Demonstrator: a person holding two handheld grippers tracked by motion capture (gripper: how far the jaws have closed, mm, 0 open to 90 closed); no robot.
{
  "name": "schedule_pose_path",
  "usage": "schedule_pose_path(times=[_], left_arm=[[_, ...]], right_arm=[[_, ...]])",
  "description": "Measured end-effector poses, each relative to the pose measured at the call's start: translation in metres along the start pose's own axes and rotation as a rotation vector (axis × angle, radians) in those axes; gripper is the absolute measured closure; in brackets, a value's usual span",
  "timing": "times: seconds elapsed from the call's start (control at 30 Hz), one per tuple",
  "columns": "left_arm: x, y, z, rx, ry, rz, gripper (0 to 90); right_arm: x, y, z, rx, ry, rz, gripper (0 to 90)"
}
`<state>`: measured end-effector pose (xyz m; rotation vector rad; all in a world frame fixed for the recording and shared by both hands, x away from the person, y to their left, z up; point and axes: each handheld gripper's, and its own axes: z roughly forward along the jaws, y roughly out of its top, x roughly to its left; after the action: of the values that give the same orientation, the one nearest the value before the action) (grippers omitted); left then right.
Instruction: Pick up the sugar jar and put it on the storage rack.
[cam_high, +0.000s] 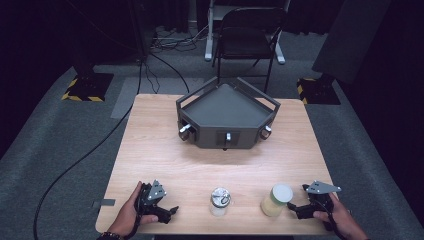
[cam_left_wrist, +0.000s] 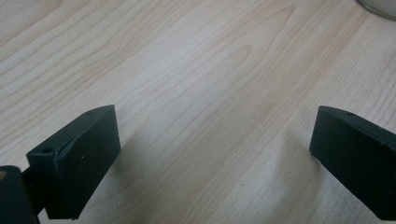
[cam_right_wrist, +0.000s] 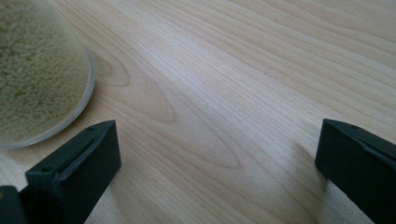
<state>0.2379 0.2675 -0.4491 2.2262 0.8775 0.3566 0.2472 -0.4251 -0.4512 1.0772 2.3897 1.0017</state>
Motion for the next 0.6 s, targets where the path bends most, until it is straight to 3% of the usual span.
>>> schedule_pose_path(times=[0.6], left_arm=[[-0.016,0.005,-0.013,-0.109,0.0,-0.01,1.3]], right_arm=[[0.0,0.0,0.0,0.0,0.0,0.0,0.0]])
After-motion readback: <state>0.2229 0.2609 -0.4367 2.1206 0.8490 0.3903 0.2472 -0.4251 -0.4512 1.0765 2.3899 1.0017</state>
